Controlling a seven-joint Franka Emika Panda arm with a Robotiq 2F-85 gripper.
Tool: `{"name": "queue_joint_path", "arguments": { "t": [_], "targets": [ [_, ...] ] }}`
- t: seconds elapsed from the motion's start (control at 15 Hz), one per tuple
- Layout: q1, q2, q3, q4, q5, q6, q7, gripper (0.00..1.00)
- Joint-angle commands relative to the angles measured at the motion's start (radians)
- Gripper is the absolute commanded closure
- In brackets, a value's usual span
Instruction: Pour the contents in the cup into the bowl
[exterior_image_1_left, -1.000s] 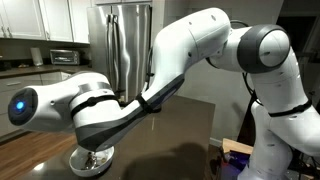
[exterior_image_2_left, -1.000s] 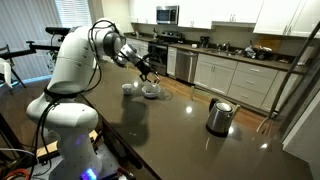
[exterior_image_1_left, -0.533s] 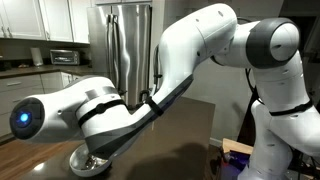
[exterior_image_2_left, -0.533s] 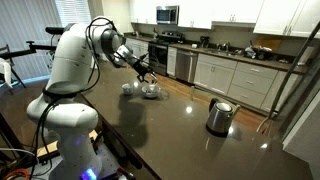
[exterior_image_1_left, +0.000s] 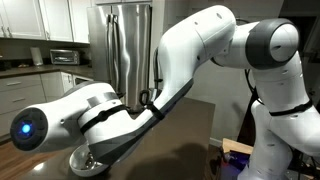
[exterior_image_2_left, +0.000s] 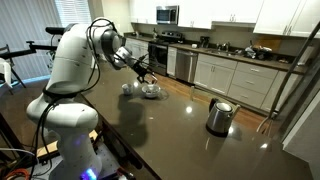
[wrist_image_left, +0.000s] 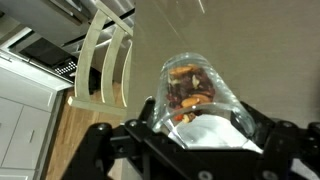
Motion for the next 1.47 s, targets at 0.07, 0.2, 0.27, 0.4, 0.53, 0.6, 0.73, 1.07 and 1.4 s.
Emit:
{"name": "queue_joint_path", "arguments": {
  "t": [0.07,0.2,0.27,0.4,0.53,0.6,0.73,1.07,1.4],
  "targets": [
    [0.026,-0.001,0.01,-0.019,-0.163,-0.005,0.068,0.45],
    [0.038,0.005,0.015,-0.023,-0.227,-0.009,0.09,0.45],
    [0.042,0.008,0.018,-0.024,-0.249,-0.013,0.098,0.45],
    [0.049,0.013,0.025,-0.025,-0.284,-0.024,0.106,0.45],
    [0.052,0.009,0.031,-0.034,-0.311,-0.028,0.114,0.45],
    [0.054,0.006,0.032,-0.038,-0.321,-0.03,0.12,0.45],
    [0.056,-0.005,0.034,-0.056,-0.348,-0.037,0.136,0.45],
    [0.05,-0.03,0.039,-0.111,-0.407,-0.062,0.185,0.45],
    [0.028,-0.028,0.042,-0.153,-0.436,-0.081,0.194,0.45]
  ]
}}
